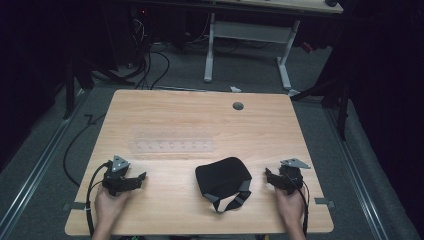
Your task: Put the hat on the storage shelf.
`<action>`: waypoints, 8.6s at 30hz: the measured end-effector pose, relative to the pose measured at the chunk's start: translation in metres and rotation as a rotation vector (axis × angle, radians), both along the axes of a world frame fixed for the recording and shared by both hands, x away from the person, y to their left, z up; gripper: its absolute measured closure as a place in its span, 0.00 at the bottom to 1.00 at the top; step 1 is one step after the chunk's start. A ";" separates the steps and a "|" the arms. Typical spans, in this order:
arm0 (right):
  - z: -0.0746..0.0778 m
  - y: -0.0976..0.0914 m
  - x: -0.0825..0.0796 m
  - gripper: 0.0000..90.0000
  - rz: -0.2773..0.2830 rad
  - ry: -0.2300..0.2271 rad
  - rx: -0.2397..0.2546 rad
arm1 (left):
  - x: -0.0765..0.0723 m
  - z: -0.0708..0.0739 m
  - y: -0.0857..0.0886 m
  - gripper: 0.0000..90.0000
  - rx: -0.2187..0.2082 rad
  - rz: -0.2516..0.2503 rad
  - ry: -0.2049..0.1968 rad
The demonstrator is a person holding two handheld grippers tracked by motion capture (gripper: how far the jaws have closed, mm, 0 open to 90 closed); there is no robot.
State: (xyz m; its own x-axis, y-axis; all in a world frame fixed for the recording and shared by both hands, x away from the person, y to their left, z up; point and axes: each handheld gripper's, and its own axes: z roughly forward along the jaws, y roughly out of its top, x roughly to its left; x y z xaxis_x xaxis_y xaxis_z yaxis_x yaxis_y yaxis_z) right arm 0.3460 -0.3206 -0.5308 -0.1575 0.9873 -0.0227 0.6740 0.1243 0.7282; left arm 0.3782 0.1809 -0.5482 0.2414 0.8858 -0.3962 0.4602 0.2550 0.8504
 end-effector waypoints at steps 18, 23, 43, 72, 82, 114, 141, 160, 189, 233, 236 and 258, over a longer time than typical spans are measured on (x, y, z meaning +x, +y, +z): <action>0.000 0.000 0.000 0.38 -0.001 0.000 0.001 | 0.000 0.000 0.000 0.28 -0.003 0.003 -0.001; 0.000 -0.001 0.000 0.41 -0.003 -0.001 0.001 | 0.000 0.000 0.000 0.28 -0.004 0.004 -0.002; 0.014 0.001 -0.016 0.55 0.067 -0.052 0.098 | 0.000 0.000 0.000 0.28 -0.003 0.004 -0.001; 0.054 0.033 -0.045 0.50 0.237 -0.124 0.160 | 0.000 0.000 0.000 0.28 -0.004 0.007 -0.002; 0.057 0.054 -0.046 0.47 0.307 -0.122 0.158 | 0.000 0.000 0.000 0.28 -0.006 0.009 -0.002; 0.031 0.076 -0.033 0.40 0.333 -0.043 0.190 | 0.000 0.000 0.000 0.28 -0.006 0.009 -0.002; 0.005 0.090 -0.026 0.60 0.400 0.044 0.198 | 0.000 0.000 0.000 0.28 -0.004 0.009 -0.002; 0.007 0.086 -0.023 0.83 0.441 0.062 0.291 | 0.000 0.000 0.000 0.28 -0.004 0.009 -0.002; 0.025 0.084 -0.023 0.94 0.461 0.023 0.338 | 0.001 -0.001 -0.002 0.20 0.010 -0.021 0.011; 0.069 0.095 -0.019 0.94 0.520 -0.022 0.412 | -0.053 0.047 -0.065 0.24 -0.062 -0.387 -0.087; 0.070 0.097 -0.019 0.94 0.522 -0.019 0.413 | -0.053 0.048 -0.068 0.24 -0.062 -0.396 -0.089; 0.055 0.138 -0.009 0.93 0.583 0.104 0.416 | -0.060 0.041 -0.085 0.24 -0.047 -0.467 -0.085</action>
State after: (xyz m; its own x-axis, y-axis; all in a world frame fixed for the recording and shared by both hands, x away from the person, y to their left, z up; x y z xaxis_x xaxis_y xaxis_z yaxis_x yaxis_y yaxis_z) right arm 0.3369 -0.1826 -0.4757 -0.6418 0.6657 0.3808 0.6512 0.2107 0.7291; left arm 0.3182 0.0961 -0.5076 0.6430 0.6563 -0.3947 0.4639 0.0763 0.8826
